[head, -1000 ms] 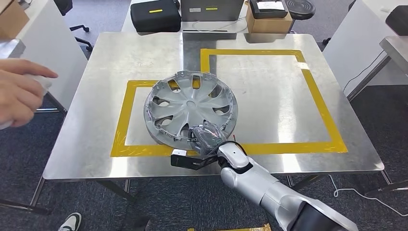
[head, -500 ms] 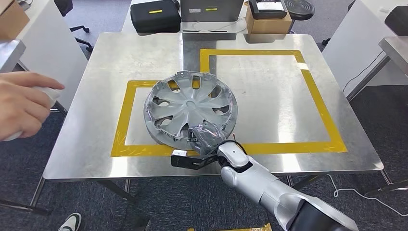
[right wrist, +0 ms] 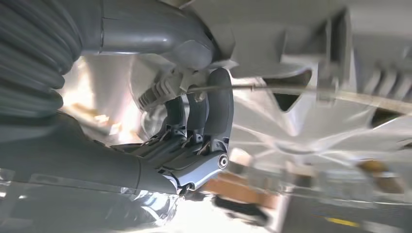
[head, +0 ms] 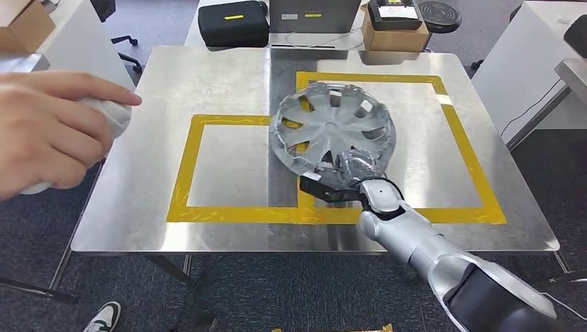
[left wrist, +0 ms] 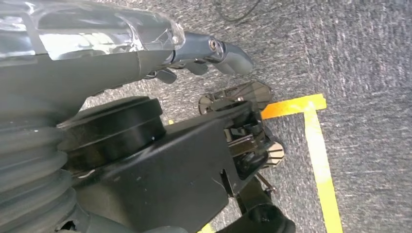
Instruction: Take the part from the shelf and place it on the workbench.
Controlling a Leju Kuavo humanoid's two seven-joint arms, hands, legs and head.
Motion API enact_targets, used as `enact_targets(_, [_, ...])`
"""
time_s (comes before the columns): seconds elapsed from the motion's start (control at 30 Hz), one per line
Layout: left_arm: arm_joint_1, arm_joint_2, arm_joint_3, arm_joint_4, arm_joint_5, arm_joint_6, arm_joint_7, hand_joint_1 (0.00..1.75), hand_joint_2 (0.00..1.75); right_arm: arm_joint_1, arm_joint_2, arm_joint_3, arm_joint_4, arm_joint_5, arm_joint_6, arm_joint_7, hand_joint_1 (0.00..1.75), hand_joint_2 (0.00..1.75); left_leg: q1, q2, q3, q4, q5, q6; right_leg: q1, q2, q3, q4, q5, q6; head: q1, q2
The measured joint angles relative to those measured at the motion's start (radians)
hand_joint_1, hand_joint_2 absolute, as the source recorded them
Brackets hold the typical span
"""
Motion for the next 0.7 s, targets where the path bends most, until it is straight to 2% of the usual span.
enact_targets(0.1, [0.004, 0.0, 0.0, 0.0, -0.002, -0.002, -0.016, 0.0, 1.75, -0.006, -0.057, -0.011, 0.001, 0.024, 0.018, 0.031, 1.75, 1.75, 0.0, 0.002, 0.0, 0.0, -0.001, 0.0, 0.0, 0.0, 0.001, -0.001, 0.0, 0.0, 0.002, 0.0])
enact_targets(0.27, [0.004, -0.003, 0.0, 0.0, -0.002, -0.002, -0.019, 0.0, 1.75, 0.002, -0.113, -0.018, 0.006, 0.074, -0.029, 0.146, 1.75, 1.75, 0.0, 0.009, 0.002, 0.0, -0.003, 0.001, 0.0, 0.004, 0.001, -0.001, -0.001, 0.002, 0.0, 0.0])
enact_targets(0.53, [0.005, -0.005, -0.001, 0.0, -0.003, 0.003, -0.012, 0.0, 1.75, 0.003, -0.215, -0.05, -0.034, 0.152, 0.021, 0.198, 1.75, 1.75, 0.0, 0.015, 0.002, 0.0, -0.003, 0.001, 0.0, 0.004, 0.001, -0.001, -0.002, 0.004, -0.001, 0.0])
enact_targets(0.7, [0.005, -0.007, -0.001, 0.0, -0.005, 0.004, -0.012, 0.0, 1.75, 0.014, -0.239, -0.079, -0.078, 0.173, 0.04, 0.186, 1.75, 1.75, 0.0, 0.022, 0.003, 0.0, -0.004, 0.002, 0.0, 0.008, 0.001, -0.001, -0.002, 0.004, 0.0, 0.0])
